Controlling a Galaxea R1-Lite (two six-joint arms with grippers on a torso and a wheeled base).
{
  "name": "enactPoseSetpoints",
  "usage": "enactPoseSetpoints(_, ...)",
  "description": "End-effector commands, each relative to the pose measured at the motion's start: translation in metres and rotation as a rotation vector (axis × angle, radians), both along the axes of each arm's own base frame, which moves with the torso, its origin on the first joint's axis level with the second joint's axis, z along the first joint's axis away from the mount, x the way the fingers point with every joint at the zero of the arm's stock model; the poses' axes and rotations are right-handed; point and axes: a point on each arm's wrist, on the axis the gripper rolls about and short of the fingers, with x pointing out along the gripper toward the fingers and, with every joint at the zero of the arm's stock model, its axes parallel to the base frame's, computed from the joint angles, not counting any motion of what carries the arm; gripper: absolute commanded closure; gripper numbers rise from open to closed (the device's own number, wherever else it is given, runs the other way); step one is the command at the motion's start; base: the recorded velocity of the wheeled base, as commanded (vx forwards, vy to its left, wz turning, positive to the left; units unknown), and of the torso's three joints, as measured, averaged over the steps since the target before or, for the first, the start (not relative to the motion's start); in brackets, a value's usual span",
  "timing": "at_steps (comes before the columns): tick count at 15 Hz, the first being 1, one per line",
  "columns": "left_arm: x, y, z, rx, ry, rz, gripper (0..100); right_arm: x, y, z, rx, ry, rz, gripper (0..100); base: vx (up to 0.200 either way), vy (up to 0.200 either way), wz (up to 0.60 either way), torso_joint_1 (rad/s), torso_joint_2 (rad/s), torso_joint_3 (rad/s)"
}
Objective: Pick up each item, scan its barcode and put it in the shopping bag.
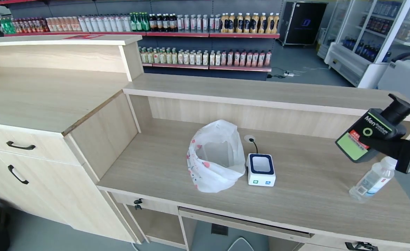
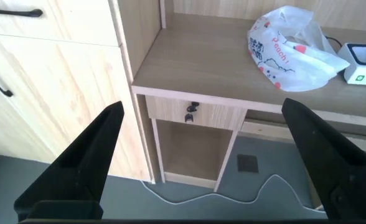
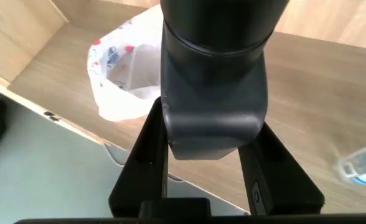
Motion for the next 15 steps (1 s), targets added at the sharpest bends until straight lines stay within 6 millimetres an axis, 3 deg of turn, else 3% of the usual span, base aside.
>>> enactPoseSetpoints(1, 0.0, 0.0, 0.0, 0.0, 0.0, 0.0, 0, 0.008, -0.011, -0.007, 0.084, 0.059, 0.003, 100, 0.0, 0.0, 0.0, 0.0, 0.0, 0.0)
enactPoseSetpoints(5, 0.0, 0.0, 0.0, 0.0, 0.0, 0.0, 0, 0.033, -0.03, -0.029, 0.261, 0.236, -0.115, 100, 0.0, 0.0, 0.0, 0.0, 0.0, 0.0)
enactPoseSetpoints(8, 0.0, 0.0, 0.0, 0.0, 0.0, 0.0, 0, 0.048, -0.044, -0.043, 0.386, 0.345, -0.081, 100, 0.0, 0.0, 0.0, 0.0, 0.0, 0.0)
enactPoseSetpoints(13, 0.0, 0.0, 0.0, 0.0, 0.0, 0.0, 0, 0.076, -0.052, -0.072, 0.355, 0.43, -0.028, 100, 0.0, 0.0, 0.0, 0.0, 0.0, 0.0)
enactPoseSetpoints(15, 0.0, 0.0, 0.0, 0.0, 0.0, 0.0, 0, 0.082, -0.053, -0.083, 0.309, 0.431, 0.067, 100, 0.0, 0.0, 0.0, 0.0, 0.0, 0.0)
